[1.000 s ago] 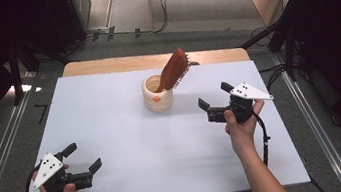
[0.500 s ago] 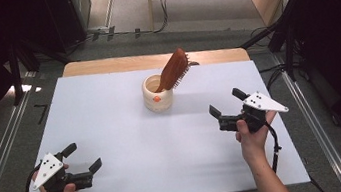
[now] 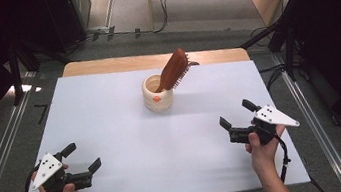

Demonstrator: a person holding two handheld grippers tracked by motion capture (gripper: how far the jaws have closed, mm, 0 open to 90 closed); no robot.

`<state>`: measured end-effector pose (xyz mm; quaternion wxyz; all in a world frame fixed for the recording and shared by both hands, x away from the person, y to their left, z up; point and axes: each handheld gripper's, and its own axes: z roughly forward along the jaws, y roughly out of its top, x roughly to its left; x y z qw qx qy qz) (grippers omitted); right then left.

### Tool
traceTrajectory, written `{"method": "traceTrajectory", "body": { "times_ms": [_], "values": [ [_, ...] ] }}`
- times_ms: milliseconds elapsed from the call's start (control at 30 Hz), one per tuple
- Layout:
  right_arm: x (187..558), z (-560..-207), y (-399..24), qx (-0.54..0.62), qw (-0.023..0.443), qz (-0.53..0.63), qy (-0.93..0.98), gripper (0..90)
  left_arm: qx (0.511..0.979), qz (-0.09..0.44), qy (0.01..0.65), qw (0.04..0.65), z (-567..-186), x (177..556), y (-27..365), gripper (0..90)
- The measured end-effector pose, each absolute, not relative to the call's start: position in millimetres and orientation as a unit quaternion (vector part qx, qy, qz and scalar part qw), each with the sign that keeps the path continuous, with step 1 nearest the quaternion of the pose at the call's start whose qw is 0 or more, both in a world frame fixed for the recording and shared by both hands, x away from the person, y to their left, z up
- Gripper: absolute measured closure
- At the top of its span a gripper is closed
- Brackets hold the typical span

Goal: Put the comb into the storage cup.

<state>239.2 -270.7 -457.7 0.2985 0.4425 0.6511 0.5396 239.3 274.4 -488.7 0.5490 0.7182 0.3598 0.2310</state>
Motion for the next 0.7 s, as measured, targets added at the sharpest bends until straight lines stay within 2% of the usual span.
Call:
{"method": "traceTrajectory", "body": {
  "times_ms": [700],
  "values": [
    [209, -482, -305, 0.456, 0.301, 0.528, 0.650, 0.0, 0.715, 0.229, 0.356, 0.556, -488, 239, 277, 0.0]
  ]
}}
